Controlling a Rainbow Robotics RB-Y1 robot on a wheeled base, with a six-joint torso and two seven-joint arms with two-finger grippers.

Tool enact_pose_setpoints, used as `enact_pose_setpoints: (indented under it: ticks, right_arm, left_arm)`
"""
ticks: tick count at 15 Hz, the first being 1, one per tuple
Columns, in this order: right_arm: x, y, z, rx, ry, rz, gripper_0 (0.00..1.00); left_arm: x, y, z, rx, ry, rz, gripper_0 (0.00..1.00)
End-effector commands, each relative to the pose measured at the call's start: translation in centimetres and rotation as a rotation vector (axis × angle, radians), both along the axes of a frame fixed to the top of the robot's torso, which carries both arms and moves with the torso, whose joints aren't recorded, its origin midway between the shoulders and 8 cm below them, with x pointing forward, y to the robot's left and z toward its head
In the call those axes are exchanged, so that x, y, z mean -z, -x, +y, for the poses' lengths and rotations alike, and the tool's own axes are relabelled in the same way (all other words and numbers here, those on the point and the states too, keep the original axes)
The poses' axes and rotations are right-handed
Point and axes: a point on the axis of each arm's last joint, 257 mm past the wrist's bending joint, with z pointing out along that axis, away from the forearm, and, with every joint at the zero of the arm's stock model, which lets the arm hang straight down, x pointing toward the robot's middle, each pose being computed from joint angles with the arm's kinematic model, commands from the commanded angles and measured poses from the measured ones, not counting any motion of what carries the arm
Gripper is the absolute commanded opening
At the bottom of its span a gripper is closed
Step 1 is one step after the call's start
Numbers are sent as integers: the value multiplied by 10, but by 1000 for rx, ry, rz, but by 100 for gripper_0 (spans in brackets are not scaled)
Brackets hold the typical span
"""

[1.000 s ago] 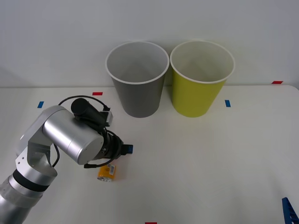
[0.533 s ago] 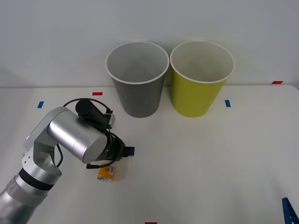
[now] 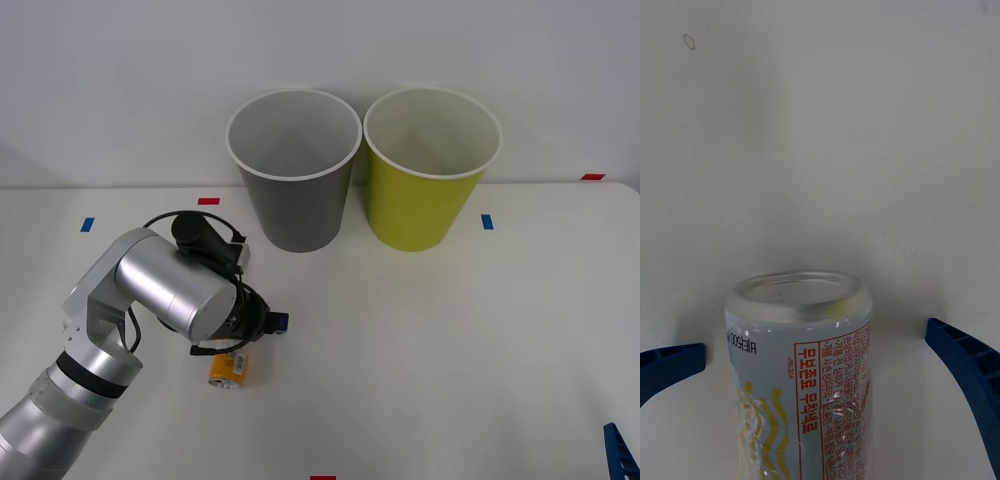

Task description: Put cans in the gray bin and PET bottles in the light green bin.

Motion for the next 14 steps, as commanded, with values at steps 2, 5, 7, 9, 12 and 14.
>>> enact_pose_setpoints:
  ticks: [2,5,7,9,12,14]
  right_arm:
    - [0,0,0,0,0,0,100]
    - [0,0,0,0,0,0,100]
    - [0,0,0,0,0,0,100]
    - [0,0,0,0,0,0,100]
    - [0,0,0,0,0,0,100]
    - [0,0,0,0,0,0,100]
  left_arm:
    - [0,0,-2,6,1,0,0]
    - [-1,-2,-1,9,0,-9,0]
    - [0,-1,-2,11,-1,-6,0]
    - [-1,-1,-3,12,3,-8,0]
    - [-5,-1,-3,17,4,-14,0]
    - [-12,3,-4,27,0,-23,0]
